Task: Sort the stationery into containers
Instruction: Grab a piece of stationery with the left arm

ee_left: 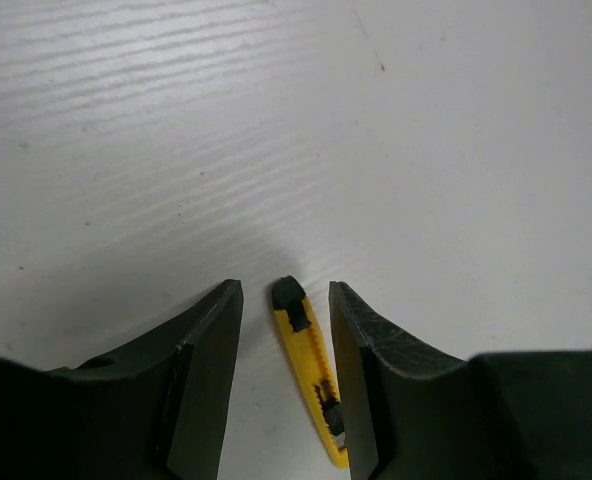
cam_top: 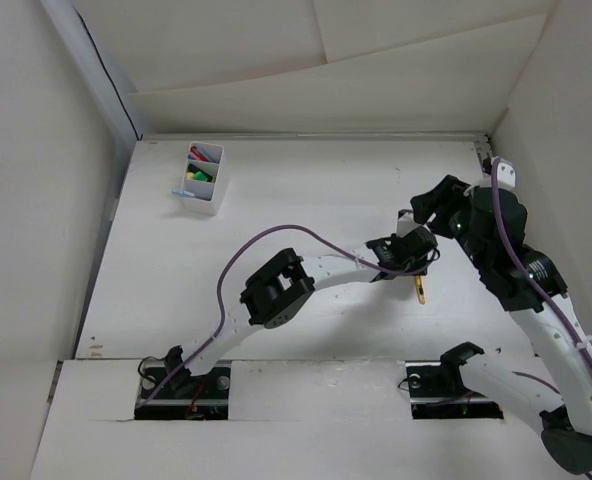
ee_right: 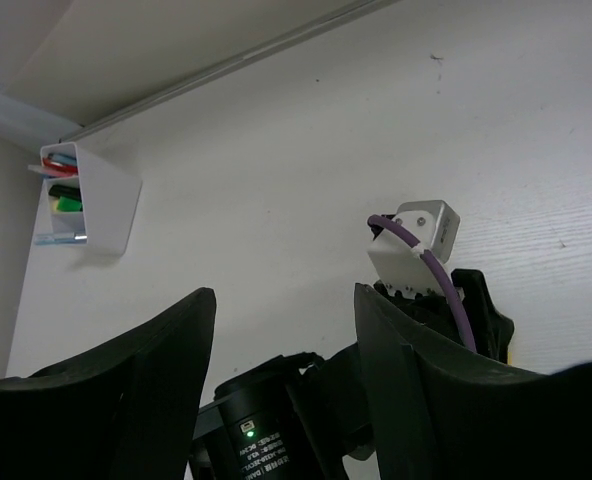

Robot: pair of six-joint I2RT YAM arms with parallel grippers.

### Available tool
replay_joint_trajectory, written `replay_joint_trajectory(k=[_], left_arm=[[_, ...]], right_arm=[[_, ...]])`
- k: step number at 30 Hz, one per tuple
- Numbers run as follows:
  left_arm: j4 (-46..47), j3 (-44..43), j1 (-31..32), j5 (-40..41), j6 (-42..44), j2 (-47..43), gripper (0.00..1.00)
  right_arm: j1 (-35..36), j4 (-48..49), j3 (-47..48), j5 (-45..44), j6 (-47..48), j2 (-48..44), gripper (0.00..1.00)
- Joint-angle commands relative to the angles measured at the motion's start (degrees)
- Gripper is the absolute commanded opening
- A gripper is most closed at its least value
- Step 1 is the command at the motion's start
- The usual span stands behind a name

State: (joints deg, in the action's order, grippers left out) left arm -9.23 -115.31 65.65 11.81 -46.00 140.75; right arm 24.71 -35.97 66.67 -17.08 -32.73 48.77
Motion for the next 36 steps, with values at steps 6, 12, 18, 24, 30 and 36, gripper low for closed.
replay_joint_trajectory(k=[6, 12, 18, 24, 30, 36], left_arm=[[-10.80, -4.49, -0.26, 8.83, 5.22, 3.04, 0.38], [-8.70, -3.96, 1.58, 6.99, 6.27, 4.18, 0.38], [-2.89, -2.54, 2.29, 0.67, 6.27, 4.52, 0.38], [-7.81, -7.73, 2.82, 2.51, 6.27, 9.19, 0.29], [-10.44, -8.97, 2.82, 6.81, 6.27, 10.95, 0.11], [-11.68, -9.06, 2.82, 9.90, 8.28, 10.95, 0.17]], right_arm=[[-0.45, 2.91, 1.79, 1.17, 1.00, -1.66, 0.65], [-0.45, 3.44, 3.02, 4.07, 1.00, -1.66, 0.65], [-0.45, 4.59, 0.22, 6.01, 1.53, -1.66, 0.65], [-0.45, 4.59, 0.21, 6.01, 1.53, -2.80, 0.65], [-0.45, 3.98, 1.35, 6.53, 2.06, -4.56, 0.65], [-0.45, 3.97, 1.88, 5.92, 2.58, -5.27, 0.66]])
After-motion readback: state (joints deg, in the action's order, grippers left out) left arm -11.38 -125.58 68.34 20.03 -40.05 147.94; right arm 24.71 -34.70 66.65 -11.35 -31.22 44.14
